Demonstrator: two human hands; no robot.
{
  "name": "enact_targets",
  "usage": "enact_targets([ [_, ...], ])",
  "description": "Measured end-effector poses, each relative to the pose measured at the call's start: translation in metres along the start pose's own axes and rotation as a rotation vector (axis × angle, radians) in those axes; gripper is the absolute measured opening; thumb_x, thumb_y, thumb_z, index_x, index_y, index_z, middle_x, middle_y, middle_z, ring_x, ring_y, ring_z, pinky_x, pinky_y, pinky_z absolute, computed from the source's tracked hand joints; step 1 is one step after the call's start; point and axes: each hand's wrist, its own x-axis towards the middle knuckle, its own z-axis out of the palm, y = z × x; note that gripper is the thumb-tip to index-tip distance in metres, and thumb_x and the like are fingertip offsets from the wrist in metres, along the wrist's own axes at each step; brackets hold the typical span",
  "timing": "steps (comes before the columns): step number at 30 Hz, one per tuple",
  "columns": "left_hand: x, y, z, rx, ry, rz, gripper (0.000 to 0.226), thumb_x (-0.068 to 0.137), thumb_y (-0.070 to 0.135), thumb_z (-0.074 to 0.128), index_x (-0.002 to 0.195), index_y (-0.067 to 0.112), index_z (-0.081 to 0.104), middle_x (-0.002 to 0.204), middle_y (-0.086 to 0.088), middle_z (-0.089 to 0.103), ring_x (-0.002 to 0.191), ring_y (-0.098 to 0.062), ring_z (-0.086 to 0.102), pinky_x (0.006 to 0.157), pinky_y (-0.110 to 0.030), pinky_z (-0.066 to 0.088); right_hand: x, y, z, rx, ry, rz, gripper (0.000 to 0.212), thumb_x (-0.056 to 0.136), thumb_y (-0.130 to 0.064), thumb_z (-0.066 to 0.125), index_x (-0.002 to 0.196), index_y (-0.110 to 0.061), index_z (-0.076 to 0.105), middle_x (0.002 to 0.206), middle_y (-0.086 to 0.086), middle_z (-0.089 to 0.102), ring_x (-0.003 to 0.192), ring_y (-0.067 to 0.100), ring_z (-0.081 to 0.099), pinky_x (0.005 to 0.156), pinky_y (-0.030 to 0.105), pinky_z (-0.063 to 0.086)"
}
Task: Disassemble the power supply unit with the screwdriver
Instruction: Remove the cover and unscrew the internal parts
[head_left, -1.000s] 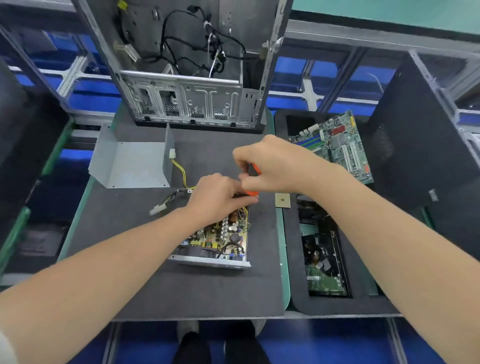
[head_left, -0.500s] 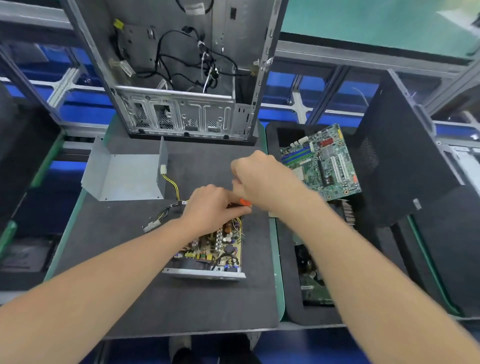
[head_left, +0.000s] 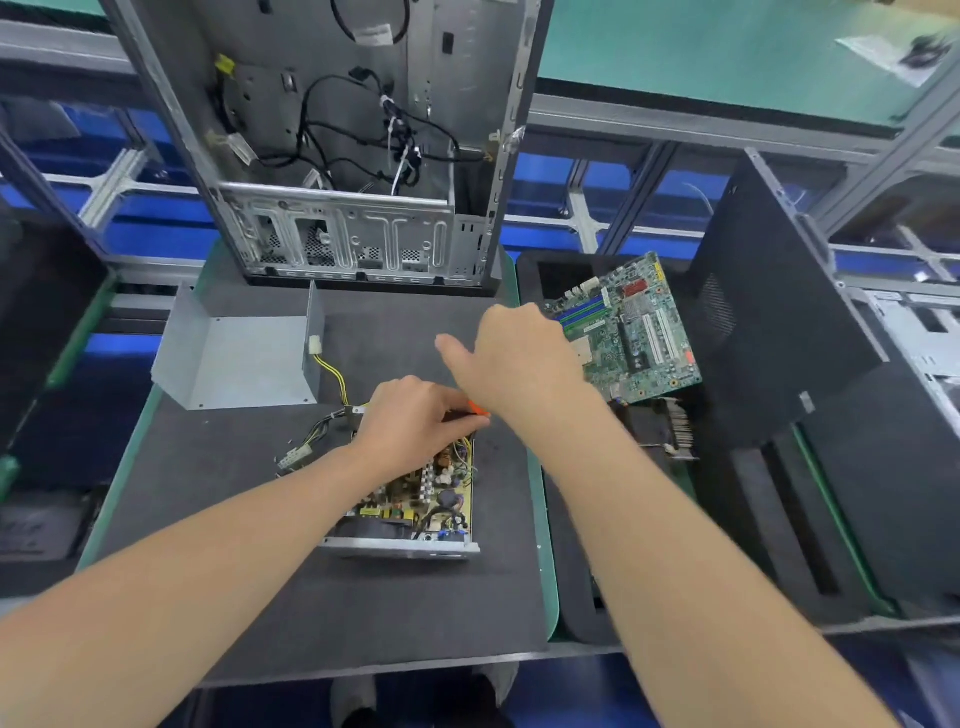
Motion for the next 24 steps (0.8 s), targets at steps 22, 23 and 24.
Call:
enact_targets([
  [22,-0.001,-0.003,0.000,-0.014,0.004,0.010,0.033,0.089,0.050,0.069,0.065,0.026,0.073,0.037,0.018,0.010,0.030,-0.003,0.025,0.044,-0.014,0.017,-0.006,0.006,-0.004,-0.118,0.046,-0.055,0.049,0.097,-0.062,0.046,0.095,-0.015,0.057,0.079,0.005,0.047,0.084,0.036,0.057,0.066,0.036,0.038],
  [23,0.001,-0.002,-0.001,-0.044,0.025,0.018,0.040,0.087,0.050,0.064,0.058,0.023,0.065,0.039,0.020,0.004,0.030,-0.001,0.014,0.045,-0.012,0.013,-0.007,0.001,0.002,-0.146,0.045,-0.038,0.047,0.099,-0.057,0.047,0.099,-0.013,0.059,0.087,0.009,0.056,0.089,0.038,0.062,0.066,0.036,0.038],
  [24,0.000,-0.003,0.000,-0.068,0.032,0.017,0.042,0.087,0.052,0.059,0.058,0.022,0.063,0.038,0.020,0.005,0.032,-0.004,0.013,0.045,-0.013,0.014,-0.005,-0.001,0.006,-0.157,0.050,-0.041,0.039,0.101,-0.049,0.049,0.100,-0.012,0.059,0.092,0.011,0.060,0.093,0.040,0.064,0.067,0.036,0.038],
])
